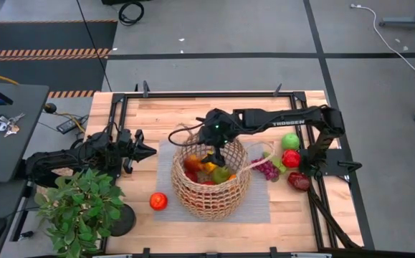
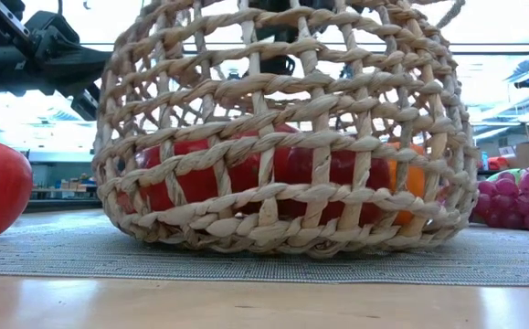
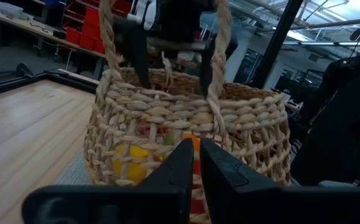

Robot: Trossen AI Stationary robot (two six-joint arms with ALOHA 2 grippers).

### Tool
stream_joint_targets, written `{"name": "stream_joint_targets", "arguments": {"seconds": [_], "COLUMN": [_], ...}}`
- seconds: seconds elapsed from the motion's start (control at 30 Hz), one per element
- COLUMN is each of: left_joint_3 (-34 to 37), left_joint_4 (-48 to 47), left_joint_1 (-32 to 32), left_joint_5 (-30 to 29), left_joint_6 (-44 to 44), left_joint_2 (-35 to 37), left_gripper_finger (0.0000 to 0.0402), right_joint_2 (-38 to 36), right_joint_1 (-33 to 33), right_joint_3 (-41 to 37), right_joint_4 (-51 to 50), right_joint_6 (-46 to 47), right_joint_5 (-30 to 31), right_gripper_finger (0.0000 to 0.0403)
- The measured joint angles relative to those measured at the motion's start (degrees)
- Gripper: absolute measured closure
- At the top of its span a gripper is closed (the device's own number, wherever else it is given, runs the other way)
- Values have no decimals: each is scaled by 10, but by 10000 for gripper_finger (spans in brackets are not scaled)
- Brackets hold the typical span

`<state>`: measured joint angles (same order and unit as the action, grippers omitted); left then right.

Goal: Build produce basket
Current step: Put the green apple into the brown basket

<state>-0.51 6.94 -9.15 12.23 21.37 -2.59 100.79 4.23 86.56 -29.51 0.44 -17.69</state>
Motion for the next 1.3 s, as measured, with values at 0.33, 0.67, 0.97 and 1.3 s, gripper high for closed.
{"name": "stream_joint_targets", "arguments": {"seconds": [0.33, 0.67, 0.97, 1.3], "left_joint_3": [0, 0, 0, 0], "left_joint_4": [0, 0, -1, -1], "left_joint_1": [0, 0, 0, 0], "left_joint_5": [0, 0, 0, 0], "left_joint_6": [1, 1, 1, 1], "left_joint_2": [0, 0, 0, 0], "left_gripper_finger": [373, 368, 371, 370], "right_joint_2": [-65, -176, -283, -387], "right_joint_1": [-4, -136, -164, 22], "right_joint_3": [81, 81, 43, -157], "right_joint_4": [-149, -337, -500, -513], "right_joint_6": [39, 146, 382, 517], "right_joint_5": [113, 292, 499, 390], "right_gripper_finger": [11, 12, 15, 15]}}
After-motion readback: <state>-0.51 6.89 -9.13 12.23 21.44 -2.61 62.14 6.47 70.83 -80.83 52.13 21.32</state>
